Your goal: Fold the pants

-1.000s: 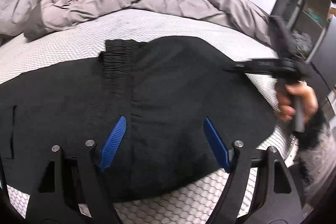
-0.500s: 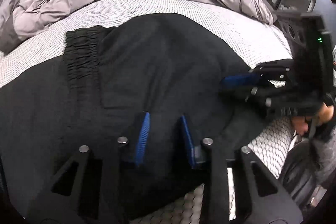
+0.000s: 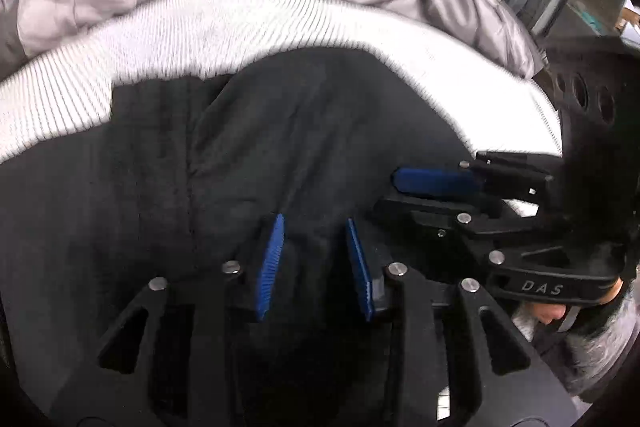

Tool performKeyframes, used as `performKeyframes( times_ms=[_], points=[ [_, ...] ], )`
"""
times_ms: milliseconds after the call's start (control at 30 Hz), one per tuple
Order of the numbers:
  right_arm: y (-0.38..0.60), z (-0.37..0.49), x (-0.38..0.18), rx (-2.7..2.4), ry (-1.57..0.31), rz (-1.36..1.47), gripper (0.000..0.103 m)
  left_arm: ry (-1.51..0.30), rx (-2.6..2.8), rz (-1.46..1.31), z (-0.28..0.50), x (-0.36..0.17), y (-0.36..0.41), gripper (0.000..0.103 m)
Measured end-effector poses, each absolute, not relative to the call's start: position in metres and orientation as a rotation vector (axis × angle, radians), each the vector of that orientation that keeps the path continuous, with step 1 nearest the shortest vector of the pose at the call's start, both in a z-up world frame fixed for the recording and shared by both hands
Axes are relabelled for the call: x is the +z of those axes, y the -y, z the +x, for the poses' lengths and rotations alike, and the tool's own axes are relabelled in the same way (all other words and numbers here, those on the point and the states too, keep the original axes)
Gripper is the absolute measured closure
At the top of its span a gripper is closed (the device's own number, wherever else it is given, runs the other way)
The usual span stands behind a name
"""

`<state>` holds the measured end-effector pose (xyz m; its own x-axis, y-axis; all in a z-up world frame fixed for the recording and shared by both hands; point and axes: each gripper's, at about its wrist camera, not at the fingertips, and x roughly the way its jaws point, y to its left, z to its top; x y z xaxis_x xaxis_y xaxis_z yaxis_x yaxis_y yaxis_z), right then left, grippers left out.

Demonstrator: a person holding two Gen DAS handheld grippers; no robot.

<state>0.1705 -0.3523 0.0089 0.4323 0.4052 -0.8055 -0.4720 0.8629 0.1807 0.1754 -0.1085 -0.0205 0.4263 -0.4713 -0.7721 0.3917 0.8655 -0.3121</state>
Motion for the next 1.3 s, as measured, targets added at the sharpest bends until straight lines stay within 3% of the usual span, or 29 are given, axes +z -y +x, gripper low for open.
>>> performKeyframes(
  times_ms=[167, 467, 633, 800, 933, 1033, 1100, 1133, 1267, 1300],
  points=[
    [0.36, 0.178, -0.009, 0.443, -1.002, -0.238, 0.074, -0.987, -0.591, -0.152, 0.171, -0.021, 0.082, 0.085],
    [0.364, 0.18, 0.02, 0.475, -0.958, -0.167, 0.07, -0.894, -0.512, -0.087, 0.168, 0.024, 0.088, 0.08],
    [0.318, 0.223, 0.017, 0.544, -0.983, -0.124, 0.066, -0.993, -0.501, -0.119, 0.212, -0.004, 0.096, 0.08],
    [0.321, 0.248, -0.017, 0.462, -1.057, -0.194, 0.067, -1.017, -0.533, -0.214, 0.222, -0.024, 0.069, 0.098],
    [0.359, 0.253, -0.015, 0.273, -1.03, -0.264, 0.067, -1.017, -0.509, -0.195, 0.216, -0.019, 0.061, 0.098],
    [0.373, 0.254, -0.001, 0.296, -1.03, -0.161, 0.067, -0.951, -0.475, -0.157, 0.21, 0.01, 0.064, 0.092],
    [0.366, 0.253, 0.014, 0.34, -0.986, -0.127, 0.066, -0.883, -0.467, -0.168, 0.214, 0.026, 0.065, 0.066],
    [0.359, 0.254, 0.021, 0.376, -0.964, -0.102, 0.063, -0.878, -0.473, -0.175, 0.22, 0.026, 0.069, 0.062],
    [0.316, 0.27, 0.016, 0.496, -0.972, -0.063, 0.061, -0.955, -0.431, -0.148, 0.252, 0.003, 0.086, 0.063],
    [0.306, 0.274, 0.01, 0.518, -0.984, -0.063, 0.061, -0.967, -0.411, -0.151, 0.259, -0.005, 0.085, 0.068]
  ],
)
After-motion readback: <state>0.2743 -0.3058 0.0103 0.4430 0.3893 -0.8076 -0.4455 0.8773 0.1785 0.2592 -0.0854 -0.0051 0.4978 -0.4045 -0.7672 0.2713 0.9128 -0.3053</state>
